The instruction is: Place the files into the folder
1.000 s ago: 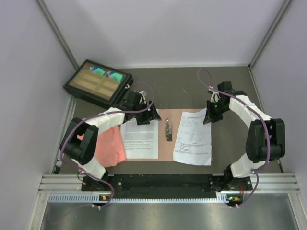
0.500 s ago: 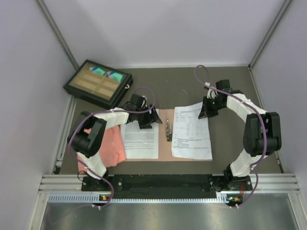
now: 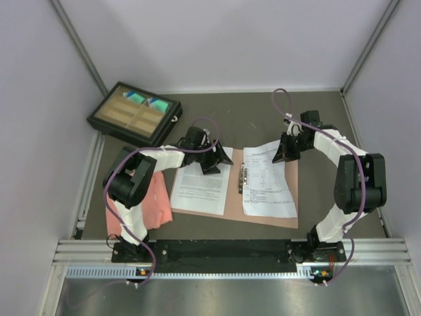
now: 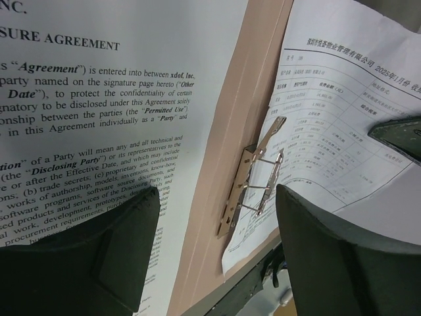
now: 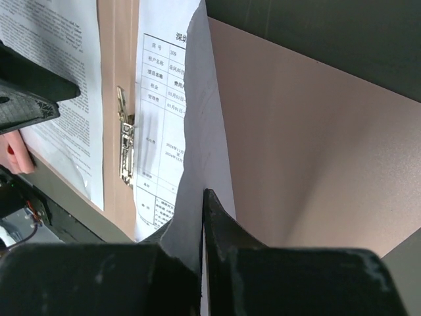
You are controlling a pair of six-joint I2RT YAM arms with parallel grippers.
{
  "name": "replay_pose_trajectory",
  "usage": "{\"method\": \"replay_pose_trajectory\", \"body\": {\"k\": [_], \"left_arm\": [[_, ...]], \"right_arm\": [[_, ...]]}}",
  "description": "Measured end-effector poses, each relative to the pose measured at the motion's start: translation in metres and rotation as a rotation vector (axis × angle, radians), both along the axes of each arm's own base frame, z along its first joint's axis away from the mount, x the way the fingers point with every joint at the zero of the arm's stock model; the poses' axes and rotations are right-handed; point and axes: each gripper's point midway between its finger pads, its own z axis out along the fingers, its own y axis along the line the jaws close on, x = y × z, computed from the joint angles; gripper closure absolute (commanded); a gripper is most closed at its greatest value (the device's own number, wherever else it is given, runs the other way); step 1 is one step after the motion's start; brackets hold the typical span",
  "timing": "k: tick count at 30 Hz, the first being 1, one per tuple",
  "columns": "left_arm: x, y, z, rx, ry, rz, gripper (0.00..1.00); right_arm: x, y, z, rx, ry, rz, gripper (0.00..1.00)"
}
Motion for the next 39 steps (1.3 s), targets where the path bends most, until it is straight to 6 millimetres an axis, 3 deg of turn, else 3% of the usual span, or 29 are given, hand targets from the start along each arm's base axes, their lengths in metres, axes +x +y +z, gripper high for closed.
{"method": "replay_pose_trajectory", "body": {"k": [6, 11, 15, 39], "left_arm": [[0.000, 0.000, 0.000, 0.004, -0.001, 0.001, 0.23], [0.000, 0.000, 0.000, 0.004, -0.002, 0.001, 0.23], [0.000, 0.000, 0.000, 0.005, -0.002, 0.002, 0.23], [-0.001, 0.001, 0.000, 0.013, -0.021, 0.001, 0.23]], "right_arm": [[-0.006, -0.001, -0.010, -0.001, 0.050, -0.026, 1.00], [-0.027, -0.005, -0.026, -0.016, 0.136, -0.068, 1.00], [-0.038, -0.010, -0.023, -0.049, 0.153, -0.083, 1.00], [-0.021, -0.004, -0.018, -0.008, 0.076, -0.070, 1.00]]}}
